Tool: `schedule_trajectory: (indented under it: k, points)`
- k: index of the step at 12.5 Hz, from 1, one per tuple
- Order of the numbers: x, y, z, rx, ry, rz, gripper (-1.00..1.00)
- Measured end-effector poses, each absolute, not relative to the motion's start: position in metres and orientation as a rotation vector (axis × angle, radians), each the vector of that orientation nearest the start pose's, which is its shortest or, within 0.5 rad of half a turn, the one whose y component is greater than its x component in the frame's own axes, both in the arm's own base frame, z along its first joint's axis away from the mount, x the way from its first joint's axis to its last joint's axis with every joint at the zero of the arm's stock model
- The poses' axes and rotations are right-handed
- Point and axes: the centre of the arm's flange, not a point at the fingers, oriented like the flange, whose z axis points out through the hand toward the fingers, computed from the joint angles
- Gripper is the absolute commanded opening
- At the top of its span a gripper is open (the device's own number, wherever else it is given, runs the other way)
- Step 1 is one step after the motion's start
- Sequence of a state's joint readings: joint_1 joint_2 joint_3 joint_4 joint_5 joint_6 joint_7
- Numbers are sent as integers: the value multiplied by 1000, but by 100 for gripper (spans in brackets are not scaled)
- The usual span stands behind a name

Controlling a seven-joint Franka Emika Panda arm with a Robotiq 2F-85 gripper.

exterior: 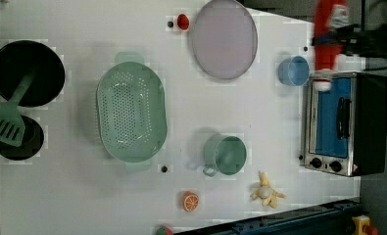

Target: Pick ketchup from plate and place it on table.

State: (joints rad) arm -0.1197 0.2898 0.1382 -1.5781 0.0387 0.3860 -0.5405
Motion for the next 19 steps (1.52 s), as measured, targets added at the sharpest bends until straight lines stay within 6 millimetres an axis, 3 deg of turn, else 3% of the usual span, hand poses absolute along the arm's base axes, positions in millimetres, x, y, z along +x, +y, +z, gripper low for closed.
schedule_trajectory:
  k: [2,3,5,8,10,13,17,19]
  points:
    - [644,-16,513,-3013,440,-154,16]
    - [636,-26,518,-3001,475,-145,16]
    - [615,-46,506,-3004,558,-77,16]
    - [579,-69,455,-2995,681,81,16]
    - [553,-70,418,-2990,744,154,16]
    - [526,-53,375,-2999,762,169,16]
    - [507,-28,339,-3102,681,21,16]
    - [492,-24,307,-3096,714,60,16]
